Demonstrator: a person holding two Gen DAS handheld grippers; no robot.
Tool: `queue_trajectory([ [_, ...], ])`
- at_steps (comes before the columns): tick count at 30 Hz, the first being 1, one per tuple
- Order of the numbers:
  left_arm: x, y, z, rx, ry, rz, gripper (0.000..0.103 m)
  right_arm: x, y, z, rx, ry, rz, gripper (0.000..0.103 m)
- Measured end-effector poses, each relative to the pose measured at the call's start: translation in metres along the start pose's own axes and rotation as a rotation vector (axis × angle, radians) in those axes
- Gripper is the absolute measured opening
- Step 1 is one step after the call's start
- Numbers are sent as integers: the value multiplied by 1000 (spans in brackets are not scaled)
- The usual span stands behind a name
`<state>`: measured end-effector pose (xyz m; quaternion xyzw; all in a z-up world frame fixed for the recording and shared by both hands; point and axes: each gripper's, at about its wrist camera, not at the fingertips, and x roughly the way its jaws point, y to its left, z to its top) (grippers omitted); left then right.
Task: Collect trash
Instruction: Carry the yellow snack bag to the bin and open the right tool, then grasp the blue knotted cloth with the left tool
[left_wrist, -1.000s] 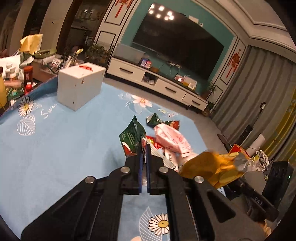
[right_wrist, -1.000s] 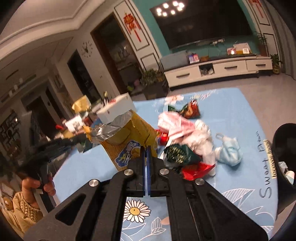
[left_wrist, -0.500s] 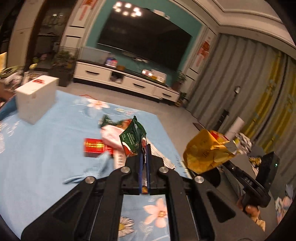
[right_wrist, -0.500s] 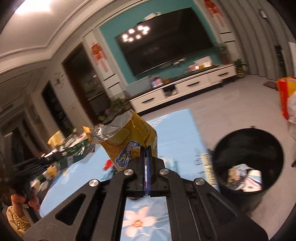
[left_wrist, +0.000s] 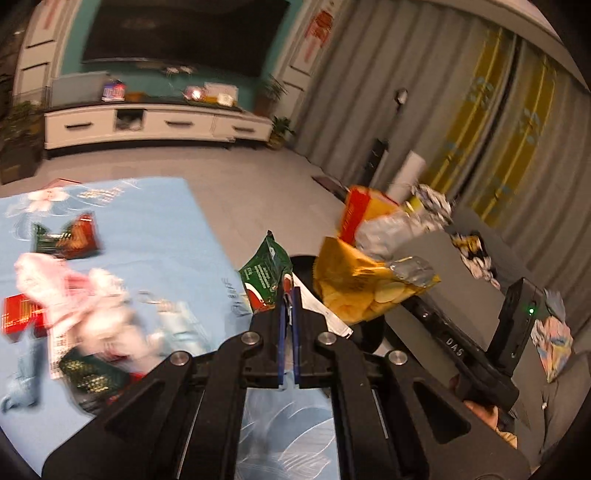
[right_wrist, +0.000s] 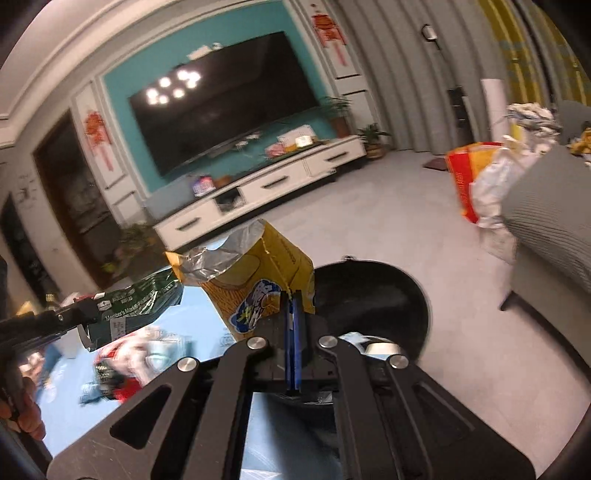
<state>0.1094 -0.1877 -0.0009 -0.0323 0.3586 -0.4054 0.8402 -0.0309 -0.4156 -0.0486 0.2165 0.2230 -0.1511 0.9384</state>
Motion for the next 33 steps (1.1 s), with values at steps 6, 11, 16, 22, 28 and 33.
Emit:
queue_trajectory([
  [6,69,-26,1,48,98,-17,4,22,-29,-4,32,23,-67,2],
  [11,106,-34,-2,65,140,7,38,45,-45,-11,60,86,-83,18],
  [16,113,-23,-8,37,157,26,56,49,-48,-20,79,108,-88,44],
  [22,79,-11,-23,20,137,41,71,40,-42,-28,90,141,-49,49],
  [28,27,4,-42,-5,101,75,80,28,-13,-36,41,189,12,57],
  [33,-24,31,-66,-78,74,153,83,22,17,-40,-30,226,69,57],
])
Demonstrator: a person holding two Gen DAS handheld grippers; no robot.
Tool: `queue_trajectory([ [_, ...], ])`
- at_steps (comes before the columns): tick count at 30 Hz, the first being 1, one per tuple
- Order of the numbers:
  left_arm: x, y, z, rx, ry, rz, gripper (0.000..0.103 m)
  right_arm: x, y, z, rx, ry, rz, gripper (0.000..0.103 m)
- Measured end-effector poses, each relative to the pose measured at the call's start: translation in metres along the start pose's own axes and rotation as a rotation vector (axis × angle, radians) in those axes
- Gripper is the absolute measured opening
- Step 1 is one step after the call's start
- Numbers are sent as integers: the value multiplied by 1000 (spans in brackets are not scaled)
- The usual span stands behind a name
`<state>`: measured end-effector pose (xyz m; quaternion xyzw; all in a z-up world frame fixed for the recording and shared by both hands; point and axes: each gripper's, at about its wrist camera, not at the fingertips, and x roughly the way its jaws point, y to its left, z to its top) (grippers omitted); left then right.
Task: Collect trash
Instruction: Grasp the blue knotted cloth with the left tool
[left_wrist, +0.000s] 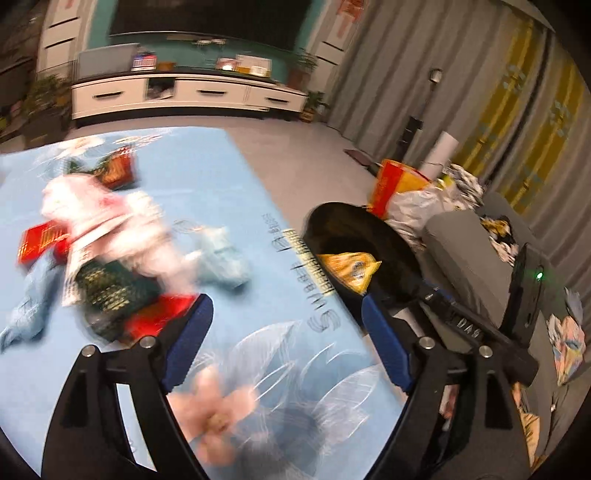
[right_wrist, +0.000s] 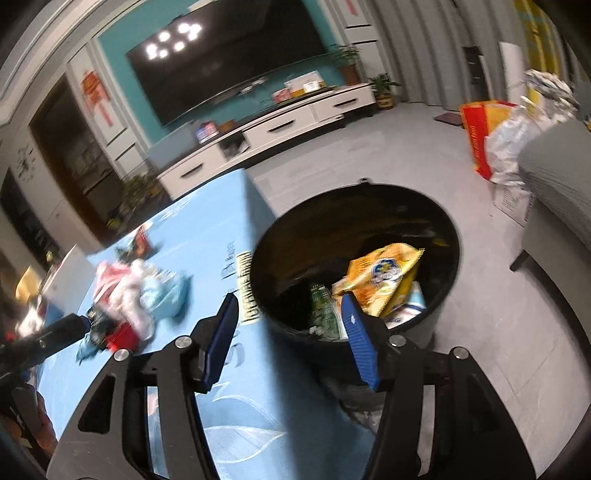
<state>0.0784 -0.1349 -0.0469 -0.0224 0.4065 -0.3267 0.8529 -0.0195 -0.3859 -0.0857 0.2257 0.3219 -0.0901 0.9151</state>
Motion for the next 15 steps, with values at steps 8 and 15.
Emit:
queue_trajectory([
  [8,-62,97,-38,-229,-37,249,84,-8,68,-15,-158,47,101,57],
  [15,-94,164,-75,-384,-44,337,84,-3,128,-37,-317,112,183,64],
])
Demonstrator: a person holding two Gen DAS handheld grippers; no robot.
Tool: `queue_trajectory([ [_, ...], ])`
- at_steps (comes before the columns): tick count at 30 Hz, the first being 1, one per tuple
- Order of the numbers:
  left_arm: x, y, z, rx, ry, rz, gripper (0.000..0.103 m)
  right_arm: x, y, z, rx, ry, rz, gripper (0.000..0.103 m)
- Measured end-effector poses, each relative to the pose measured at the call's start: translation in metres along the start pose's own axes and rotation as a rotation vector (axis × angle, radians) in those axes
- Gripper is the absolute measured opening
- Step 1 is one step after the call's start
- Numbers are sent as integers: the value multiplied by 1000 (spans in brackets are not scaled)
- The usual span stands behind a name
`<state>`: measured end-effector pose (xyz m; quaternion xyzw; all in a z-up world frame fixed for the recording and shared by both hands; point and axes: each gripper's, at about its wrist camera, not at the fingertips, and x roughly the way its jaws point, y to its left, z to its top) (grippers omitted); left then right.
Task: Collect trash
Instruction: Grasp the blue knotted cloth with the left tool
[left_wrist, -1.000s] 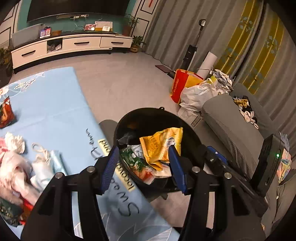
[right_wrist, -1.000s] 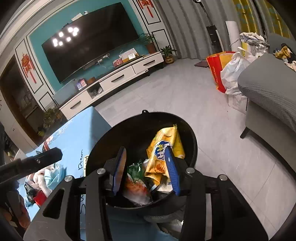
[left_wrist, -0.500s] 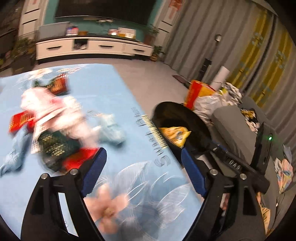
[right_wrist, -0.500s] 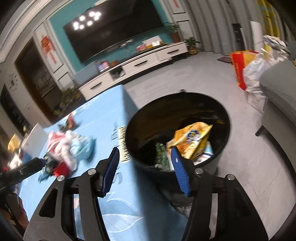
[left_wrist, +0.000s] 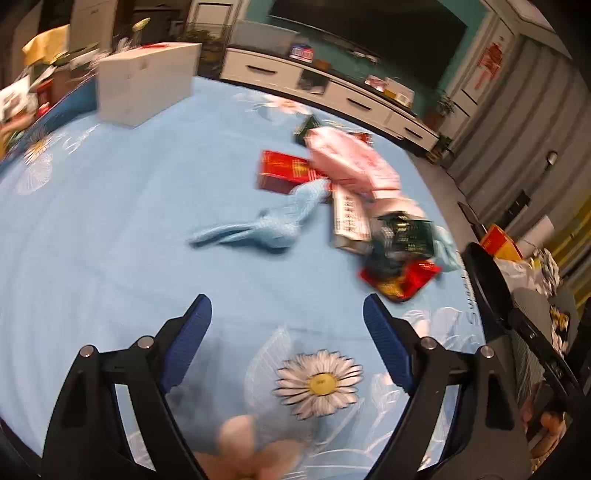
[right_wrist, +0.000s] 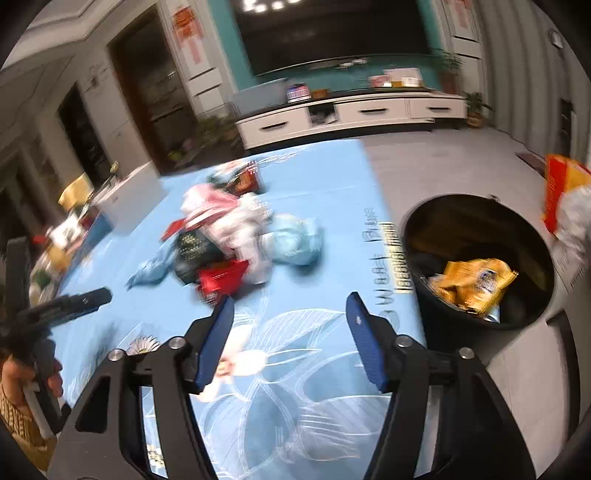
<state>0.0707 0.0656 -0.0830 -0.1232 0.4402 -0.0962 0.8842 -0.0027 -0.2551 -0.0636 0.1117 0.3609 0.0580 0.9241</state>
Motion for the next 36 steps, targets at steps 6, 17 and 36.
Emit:
queue_trajectory([
  [6,0,23,-8,0,-10,-5,84,29,53,4,-144,48,39,67],
  [17,26,8,21,151,-50,-33,84,86,107,27,-330,45,12,77],
  [36,92,-13,44,255,36,-33,36,128,118,27,-421,73,-27,43],
])
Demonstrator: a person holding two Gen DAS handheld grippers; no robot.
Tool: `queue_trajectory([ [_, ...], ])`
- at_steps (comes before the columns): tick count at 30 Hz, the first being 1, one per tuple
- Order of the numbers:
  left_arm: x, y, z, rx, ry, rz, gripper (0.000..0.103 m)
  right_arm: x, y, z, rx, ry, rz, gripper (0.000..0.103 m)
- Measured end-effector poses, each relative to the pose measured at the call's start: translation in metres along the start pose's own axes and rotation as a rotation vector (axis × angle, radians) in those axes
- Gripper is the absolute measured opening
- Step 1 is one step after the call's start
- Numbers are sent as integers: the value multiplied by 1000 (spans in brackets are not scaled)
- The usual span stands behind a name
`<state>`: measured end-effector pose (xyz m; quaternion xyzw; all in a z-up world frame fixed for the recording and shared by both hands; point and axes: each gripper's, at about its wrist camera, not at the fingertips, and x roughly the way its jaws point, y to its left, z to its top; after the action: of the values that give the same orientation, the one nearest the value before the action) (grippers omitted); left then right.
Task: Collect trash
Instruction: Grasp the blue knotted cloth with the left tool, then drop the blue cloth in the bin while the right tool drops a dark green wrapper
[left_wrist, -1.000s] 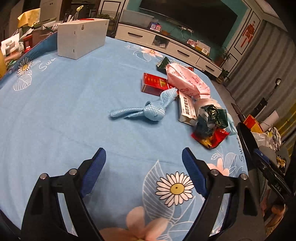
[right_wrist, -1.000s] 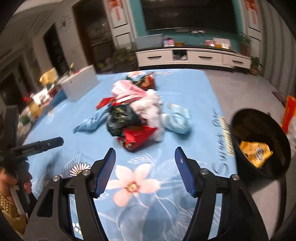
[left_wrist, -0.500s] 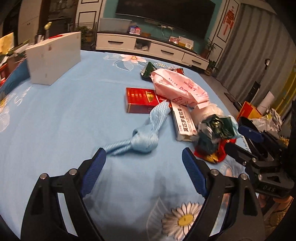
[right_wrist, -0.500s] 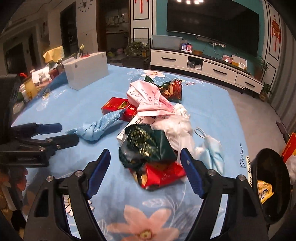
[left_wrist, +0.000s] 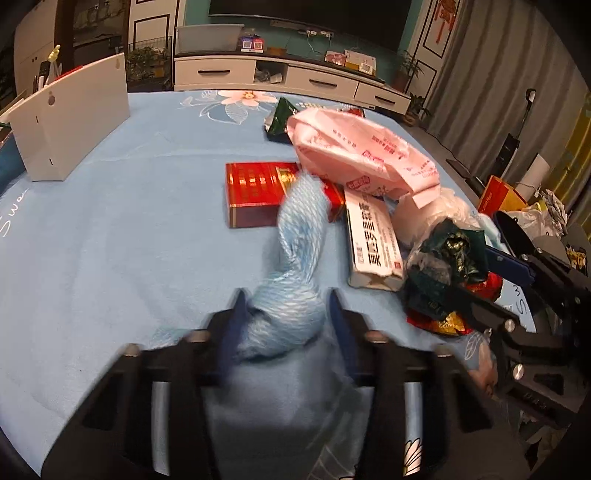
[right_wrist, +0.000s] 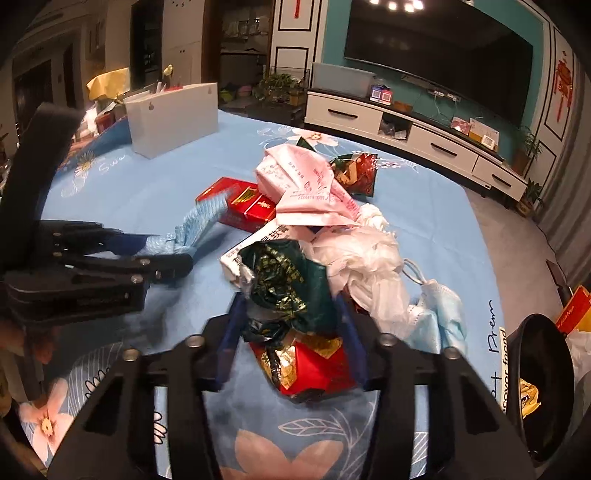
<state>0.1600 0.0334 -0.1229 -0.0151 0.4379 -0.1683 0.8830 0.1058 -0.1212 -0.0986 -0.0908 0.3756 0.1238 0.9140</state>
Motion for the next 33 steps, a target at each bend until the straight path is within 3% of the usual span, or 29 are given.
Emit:
queue_trajectory([
  [2,0,-1,-2,-7,0,-6,35,-1,0,-1,3,-1,12,36],
  [3,-1,0,-3,-14,-4,-9,33,-2,0,-1,8,-2,20,16],
  [4,-3,0,-4,-24,-5,-13,33,-3,-1,-1,17,-1,39,14],
  [12,-33,6,-15,-69,-43,-48,33,-29,-3,-2,66,-42,109,12],
  [18,-67,3,-24,-89,-87,-74,33,-71,-14,-5,140,-124,156,12],
  [26,-95,-17,-20,-75,-124,-147,33,-116,-54,-20,237,-200,73,12],
  [33,-106,-72,-6,21,-142,-210,33,-140,-105,-48,358,-232,-28,12],
])
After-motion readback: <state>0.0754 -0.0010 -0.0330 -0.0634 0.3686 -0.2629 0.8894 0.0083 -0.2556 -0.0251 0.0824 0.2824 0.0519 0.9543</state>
